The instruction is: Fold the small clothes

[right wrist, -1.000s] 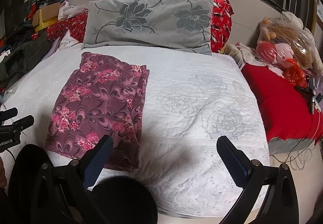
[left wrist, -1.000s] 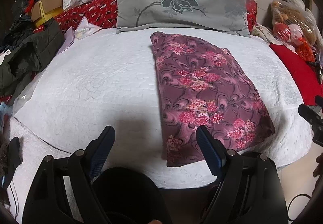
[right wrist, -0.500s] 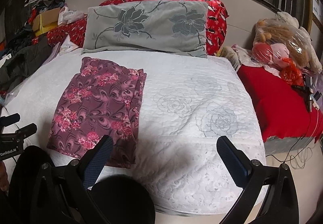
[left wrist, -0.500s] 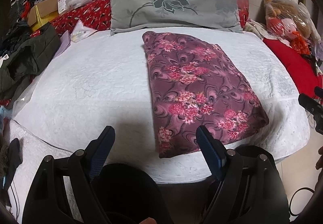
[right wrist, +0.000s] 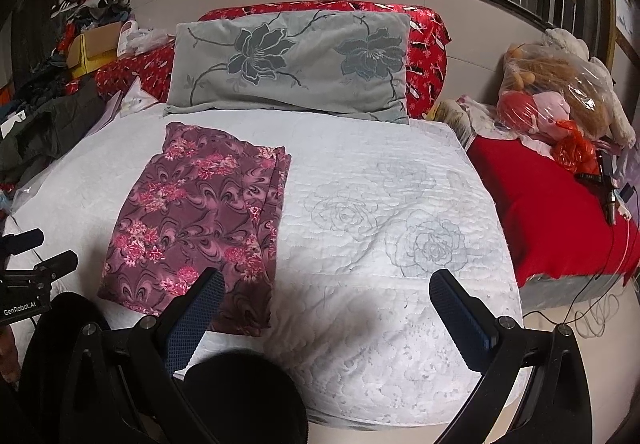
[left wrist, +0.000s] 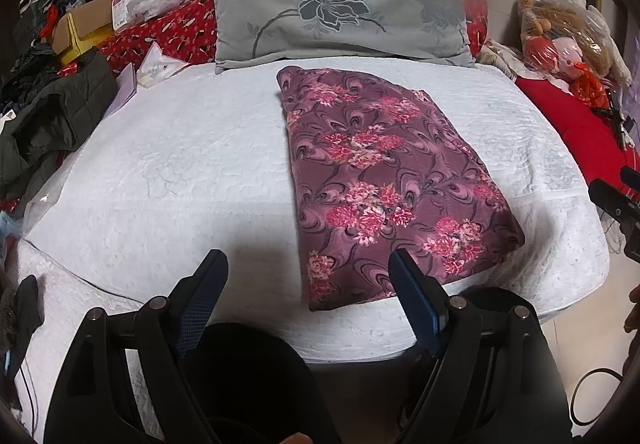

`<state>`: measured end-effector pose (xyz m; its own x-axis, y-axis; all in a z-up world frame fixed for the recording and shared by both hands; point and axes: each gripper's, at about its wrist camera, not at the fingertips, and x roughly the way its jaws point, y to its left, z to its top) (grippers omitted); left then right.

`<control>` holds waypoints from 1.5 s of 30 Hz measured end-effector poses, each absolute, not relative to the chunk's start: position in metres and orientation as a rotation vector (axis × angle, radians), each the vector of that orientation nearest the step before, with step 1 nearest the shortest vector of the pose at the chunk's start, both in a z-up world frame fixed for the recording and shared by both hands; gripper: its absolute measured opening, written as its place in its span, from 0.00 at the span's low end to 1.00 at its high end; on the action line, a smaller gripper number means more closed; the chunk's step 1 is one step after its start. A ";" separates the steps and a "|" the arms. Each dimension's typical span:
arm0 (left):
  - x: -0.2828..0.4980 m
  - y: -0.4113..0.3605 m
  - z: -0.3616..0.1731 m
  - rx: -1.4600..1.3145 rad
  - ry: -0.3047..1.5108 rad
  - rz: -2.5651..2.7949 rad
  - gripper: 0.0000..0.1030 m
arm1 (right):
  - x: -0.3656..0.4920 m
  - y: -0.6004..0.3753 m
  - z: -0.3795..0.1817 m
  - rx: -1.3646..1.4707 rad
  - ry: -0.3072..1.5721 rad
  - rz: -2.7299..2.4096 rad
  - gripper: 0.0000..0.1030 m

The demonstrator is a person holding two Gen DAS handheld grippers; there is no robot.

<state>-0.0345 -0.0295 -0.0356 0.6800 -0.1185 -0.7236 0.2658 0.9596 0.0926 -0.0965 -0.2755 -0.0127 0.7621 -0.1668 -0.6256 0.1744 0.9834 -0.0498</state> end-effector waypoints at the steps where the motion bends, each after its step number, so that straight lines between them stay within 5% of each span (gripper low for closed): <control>1: -0.035 -0.030 -0.036 0.197 0.796 -0.218 0.80 | -0.097 -0.275 -0.013 0.012 0.679 -0.187 1.00; 45: -0.042 -0.046 -0.040 0.206 0.814 -0.292 0.80 | -0.093 -0.270 -0.015 0.005 0.677 -0.173 1.00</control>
<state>-0.0415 -0.0460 -0.0404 0.6503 -0.1770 -0.7388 0.3336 0.9402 0.0685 -0.0933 -0.2695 -0.0147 0.7660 -0.1573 -0.6233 0.1603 0.9857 -0.0518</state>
